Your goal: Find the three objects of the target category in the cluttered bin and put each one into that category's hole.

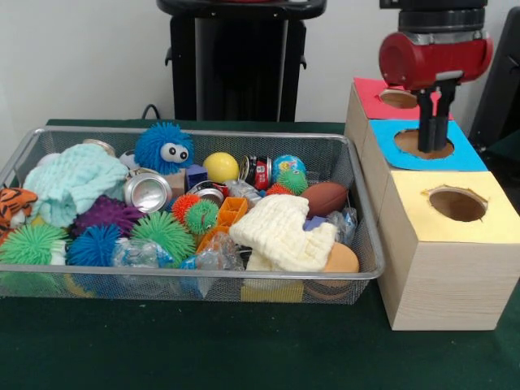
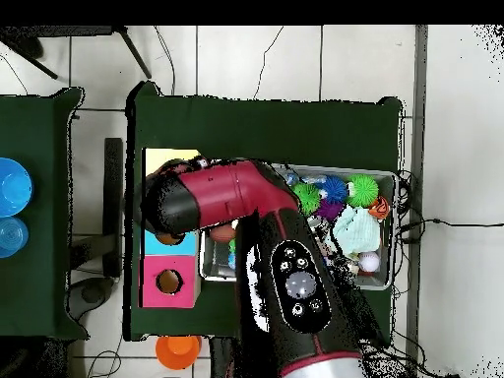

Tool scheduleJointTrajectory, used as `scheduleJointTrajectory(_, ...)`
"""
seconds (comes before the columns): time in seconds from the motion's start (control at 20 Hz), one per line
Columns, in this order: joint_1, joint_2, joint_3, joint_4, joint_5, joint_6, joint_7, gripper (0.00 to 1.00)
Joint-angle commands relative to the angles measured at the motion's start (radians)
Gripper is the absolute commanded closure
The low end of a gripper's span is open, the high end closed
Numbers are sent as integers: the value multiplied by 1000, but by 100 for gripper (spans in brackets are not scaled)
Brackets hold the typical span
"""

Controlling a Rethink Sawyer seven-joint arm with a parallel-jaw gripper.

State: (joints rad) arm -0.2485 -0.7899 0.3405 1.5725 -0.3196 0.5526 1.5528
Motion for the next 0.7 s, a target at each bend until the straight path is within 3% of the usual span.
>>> scheduleJointTrajectory(0.05, -83, -21, -5, 58, -43, 148, -99, 100)
scheduleJointTrajectory(0.7, -262, 17, 92, 50, -92, 159, -261, 100)
